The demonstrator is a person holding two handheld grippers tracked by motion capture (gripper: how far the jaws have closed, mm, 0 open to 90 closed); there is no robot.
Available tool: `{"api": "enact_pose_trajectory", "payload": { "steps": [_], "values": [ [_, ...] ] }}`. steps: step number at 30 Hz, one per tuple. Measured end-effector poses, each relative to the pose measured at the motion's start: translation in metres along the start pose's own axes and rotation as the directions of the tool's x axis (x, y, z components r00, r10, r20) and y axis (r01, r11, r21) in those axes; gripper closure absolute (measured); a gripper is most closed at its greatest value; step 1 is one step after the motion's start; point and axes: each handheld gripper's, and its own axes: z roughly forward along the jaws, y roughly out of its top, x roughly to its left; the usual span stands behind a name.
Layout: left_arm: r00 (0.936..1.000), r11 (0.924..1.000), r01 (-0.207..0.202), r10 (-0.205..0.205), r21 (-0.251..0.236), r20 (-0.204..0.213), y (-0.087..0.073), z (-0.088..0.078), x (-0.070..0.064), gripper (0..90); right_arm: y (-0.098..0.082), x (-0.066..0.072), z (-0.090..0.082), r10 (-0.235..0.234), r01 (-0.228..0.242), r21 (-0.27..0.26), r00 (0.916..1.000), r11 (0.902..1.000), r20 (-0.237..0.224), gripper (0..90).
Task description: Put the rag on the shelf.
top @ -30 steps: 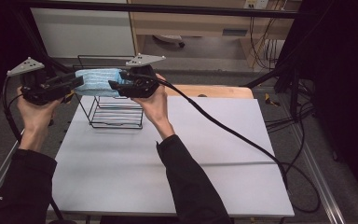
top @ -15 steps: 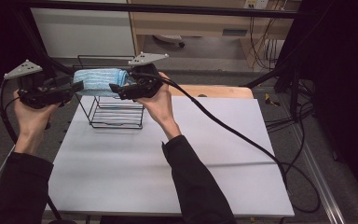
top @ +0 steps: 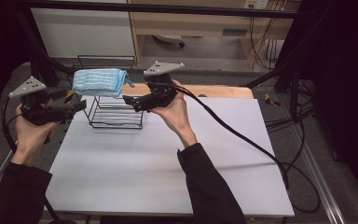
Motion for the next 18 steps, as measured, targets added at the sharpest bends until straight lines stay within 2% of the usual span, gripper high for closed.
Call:
{"api": "enact_pose_trajectory", "payload": {
  "steps": [6, 14, 18],
  "values": [
    [0.9996, 0.9999, 0.005, -0.006, 0.008, 0.027, -0.029, 0.004, -0.013, 7.8, -0.034, -0.007, -0.026, 0.027, -0.027, 0.026, 0.9996, 0.9993, 0.006, 1.2],
    [0.9966, 0.998, 0.013, -0.018, 0.063, 0.08, -0.076, 0.02, -0.034, 8.8, -0.096, -0.028, -0.068, 0.108, -0.111, 0.065, 0.9931, 0.9917, 0.045, 0.7],
    [0.9956, 0.996, 0.009, -0.017, 0.089, 0.092, -0.098, 0.028, -0.041, 9.2, -0.13, -0.036, -0.091, 0.131, -0.138, 0.101, 0.989, 0.9853, 0.068, 0.6]
  ]
}}
